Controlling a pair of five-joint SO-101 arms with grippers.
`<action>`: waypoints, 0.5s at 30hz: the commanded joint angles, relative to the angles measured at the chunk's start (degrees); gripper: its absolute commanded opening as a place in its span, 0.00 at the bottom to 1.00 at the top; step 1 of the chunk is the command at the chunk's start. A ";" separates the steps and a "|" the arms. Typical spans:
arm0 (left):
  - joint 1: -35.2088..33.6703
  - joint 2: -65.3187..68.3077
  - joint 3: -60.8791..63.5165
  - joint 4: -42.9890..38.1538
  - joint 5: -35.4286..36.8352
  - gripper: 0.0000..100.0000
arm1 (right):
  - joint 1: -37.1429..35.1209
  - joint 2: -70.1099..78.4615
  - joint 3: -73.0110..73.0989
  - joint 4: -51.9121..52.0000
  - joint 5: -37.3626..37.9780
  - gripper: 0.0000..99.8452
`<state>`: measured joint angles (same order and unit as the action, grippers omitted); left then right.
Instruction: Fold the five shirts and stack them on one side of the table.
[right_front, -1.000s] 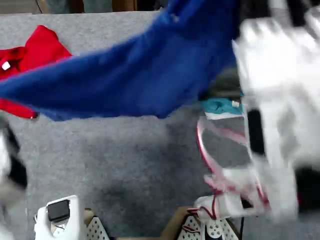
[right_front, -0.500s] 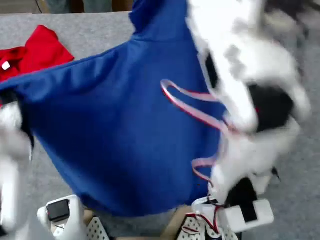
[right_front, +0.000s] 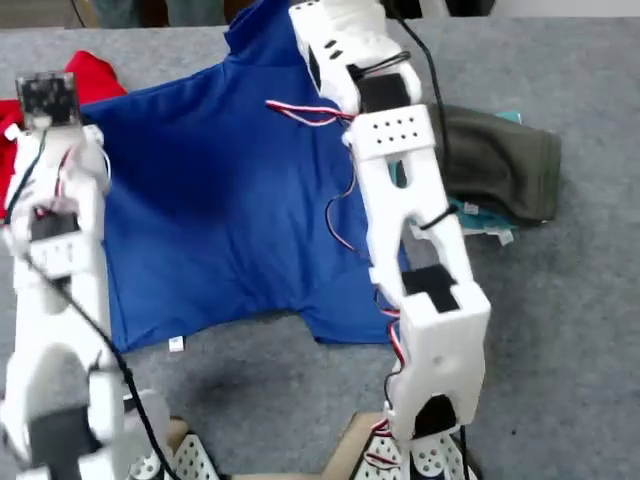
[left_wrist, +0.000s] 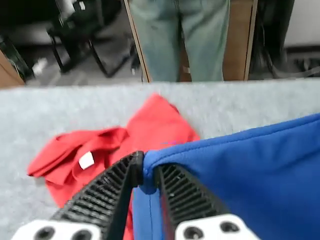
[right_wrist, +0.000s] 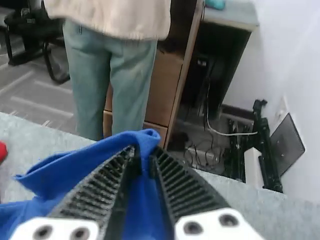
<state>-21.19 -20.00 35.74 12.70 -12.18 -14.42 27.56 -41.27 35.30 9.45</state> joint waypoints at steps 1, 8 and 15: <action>-1.10 4.13 -11.65 9.14 -0.70 0.03 | 0.79 1.89 -12.79 9.41 0.00 0.01; -0.75 -0.26 -8.31 27.34 -0.79 0.03 | 5.01 5.49 -27.56 35.34 0.18 0.01; 1.10 -15.30 5.76 40.62 -4.48 0.03 | 5.27 5.85 -31.87 66.29 9.41 0.01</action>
<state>-21.80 -27.47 36.44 49.27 -13.49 -9.67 33.54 -70.73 91.56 16.92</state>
